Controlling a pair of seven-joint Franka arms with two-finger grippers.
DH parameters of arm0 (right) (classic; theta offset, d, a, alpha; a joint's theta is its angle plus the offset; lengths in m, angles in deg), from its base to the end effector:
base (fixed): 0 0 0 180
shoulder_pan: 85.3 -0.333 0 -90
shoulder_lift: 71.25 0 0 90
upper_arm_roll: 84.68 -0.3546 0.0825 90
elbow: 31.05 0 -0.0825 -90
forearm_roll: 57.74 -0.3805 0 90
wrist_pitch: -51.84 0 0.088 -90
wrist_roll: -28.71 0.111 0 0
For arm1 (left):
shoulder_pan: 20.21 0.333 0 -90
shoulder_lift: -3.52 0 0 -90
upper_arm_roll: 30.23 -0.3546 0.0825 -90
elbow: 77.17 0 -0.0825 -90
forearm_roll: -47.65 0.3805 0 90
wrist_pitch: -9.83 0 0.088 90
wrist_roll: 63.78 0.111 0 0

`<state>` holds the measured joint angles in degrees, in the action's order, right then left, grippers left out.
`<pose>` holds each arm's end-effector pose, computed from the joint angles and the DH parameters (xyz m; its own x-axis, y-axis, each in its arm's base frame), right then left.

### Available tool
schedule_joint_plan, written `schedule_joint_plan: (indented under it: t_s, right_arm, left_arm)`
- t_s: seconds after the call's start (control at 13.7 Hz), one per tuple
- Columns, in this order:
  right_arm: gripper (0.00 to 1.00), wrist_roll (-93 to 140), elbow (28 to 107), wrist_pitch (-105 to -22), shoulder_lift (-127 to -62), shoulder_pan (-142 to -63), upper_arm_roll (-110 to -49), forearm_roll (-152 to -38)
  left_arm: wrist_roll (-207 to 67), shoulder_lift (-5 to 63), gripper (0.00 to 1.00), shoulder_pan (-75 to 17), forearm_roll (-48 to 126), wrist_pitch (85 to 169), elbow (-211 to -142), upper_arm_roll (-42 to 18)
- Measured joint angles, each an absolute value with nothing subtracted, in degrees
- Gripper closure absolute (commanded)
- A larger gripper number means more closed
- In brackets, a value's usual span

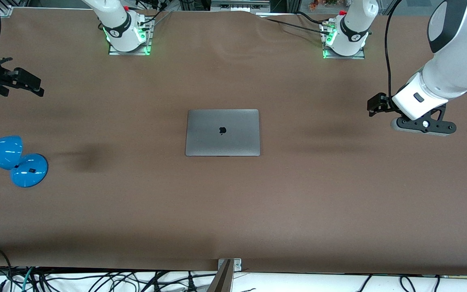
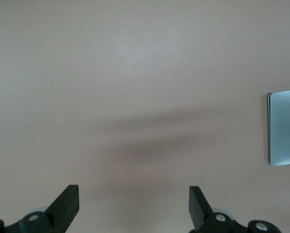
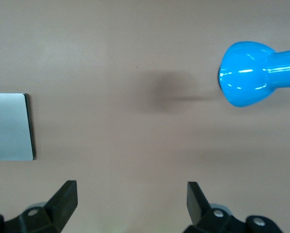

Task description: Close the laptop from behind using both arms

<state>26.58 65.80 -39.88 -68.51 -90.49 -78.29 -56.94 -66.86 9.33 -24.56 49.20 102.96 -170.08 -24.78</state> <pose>0.5341 -0.0142 0.6314 0.9990 0.0170 -0.0423 0.0173 -0.9998 0.0070 0.5757 -0.0938 0.5825 0.9884 -0.1182 -0.0959 -0.1208 -0.9924 -0.0223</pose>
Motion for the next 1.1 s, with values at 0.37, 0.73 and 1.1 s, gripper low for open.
schedule_joint_plan:
  t_s: [0.37, 0.73, 1.1]
  right_arm:
    - [0.00, 26.58, 65.79, -39.88, -68.53, -90.45, -79.33, -56.93]
    - [0.00, 26.58, 65.80, -39.94, -69.26, -90.38, -79.32, -56.93]
    - [0.00, 26.58, 65.72, -39.98, -69.28, -90.39, -79.34, -56.93]
  left_arm:
    - [-66.92, 10.81, 0.00, -24.65, 49.62, 101.42, -164.55, -26.17]
    - [-66.98, 10.84, 0.00, -24.69, 49.64, 98.46, -162.34, -28.51]
    - [-67.11, 10.70, 0.00, -24.93, 49.64, 97.90, -162.26, -28.51]
